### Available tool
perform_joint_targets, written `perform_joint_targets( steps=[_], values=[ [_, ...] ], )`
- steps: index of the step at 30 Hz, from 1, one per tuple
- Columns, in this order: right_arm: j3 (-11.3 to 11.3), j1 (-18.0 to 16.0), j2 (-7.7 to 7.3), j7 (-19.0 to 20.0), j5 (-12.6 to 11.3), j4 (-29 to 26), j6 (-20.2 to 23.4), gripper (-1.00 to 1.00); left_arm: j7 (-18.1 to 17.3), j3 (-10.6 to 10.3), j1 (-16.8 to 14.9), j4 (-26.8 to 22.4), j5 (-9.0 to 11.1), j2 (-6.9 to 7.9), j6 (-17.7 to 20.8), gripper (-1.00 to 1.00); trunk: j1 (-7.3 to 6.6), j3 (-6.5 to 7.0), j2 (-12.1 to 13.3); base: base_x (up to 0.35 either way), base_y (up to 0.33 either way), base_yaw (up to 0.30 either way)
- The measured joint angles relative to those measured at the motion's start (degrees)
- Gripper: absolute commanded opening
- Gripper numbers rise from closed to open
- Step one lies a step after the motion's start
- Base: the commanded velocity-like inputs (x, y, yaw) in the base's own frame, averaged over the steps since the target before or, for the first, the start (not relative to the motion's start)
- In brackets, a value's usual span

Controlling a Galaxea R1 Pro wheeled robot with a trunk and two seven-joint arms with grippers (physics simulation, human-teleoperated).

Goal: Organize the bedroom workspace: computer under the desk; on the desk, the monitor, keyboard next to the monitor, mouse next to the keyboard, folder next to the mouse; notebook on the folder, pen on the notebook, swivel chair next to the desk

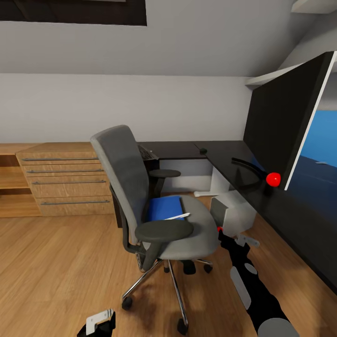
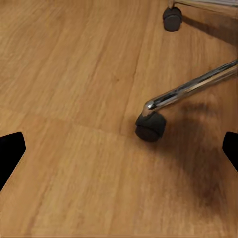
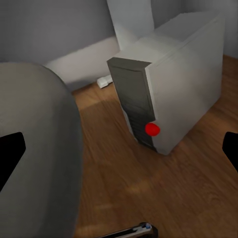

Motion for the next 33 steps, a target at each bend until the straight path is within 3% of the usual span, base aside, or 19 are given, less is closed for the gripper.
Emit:
perform_joint_targets(
  steps=[4, 7, 9, 14, 18, 33],
  values=[
    [-0.05, 0.0, -0.08, 0.0, 0.01, 0.0, 0.0, 1.0, 0.01, -0.01, 0.0, 3.06, 0.0, -0.01, -1.56, 1.0, 0.0, 0.0, 0.0, 0.0, 0.0, 0.0],
    [-0.05, 0.0, -0.1, 0.0, 0.01, 0.0, -0.01, 1.0, 0.19, -0.03, 0.02, 5.44, 0.03, -0.03, -5.65, 1.0, 0.0, 0.0, 0.0, 0.0, 0.0, 0.0],
    [-0.06, 0.0, -0.11, 0.0, 0.01, 0.0, -0.01, 1.0, 0.4, -0.05, 0.05, 7.04, 0.04, -0.07, -8.78, 1.0, 0.0, 0.0, 0.0, 0.0, 0.0, 0.0],
    [-0.04, -0.01, -0.11, 0.0, 0.01, 0.0, -0.06, 1.0, 0.69, -0.1, 0.05, 13.64, -0.13, -0.14, -20.98, 1.0, 0.0, 0.0, 0.0, 0.0, 0.0, 0.0],
    [0.0, 0.0, -0.07, 0.0, -0.02, 0.04, -0.09, 1.0, 0.61, -0.15, 0.07, 16.08, -0.14, -0.22, -24.99, 1.0, 0.0, 0.0, 0.0, 0.0, 0.0, 0.0],
    [0.02, 0.0, 0.06, 0.08, 0.01, 0.48, -0.37, 1.0, 0.59, -0.2, 0.04, 16.4, -0.13, -0.23, -25.21, 1.0, 0.0, 0.0, 0.0, 0.09, 0.0, 0.0]
  ],
)
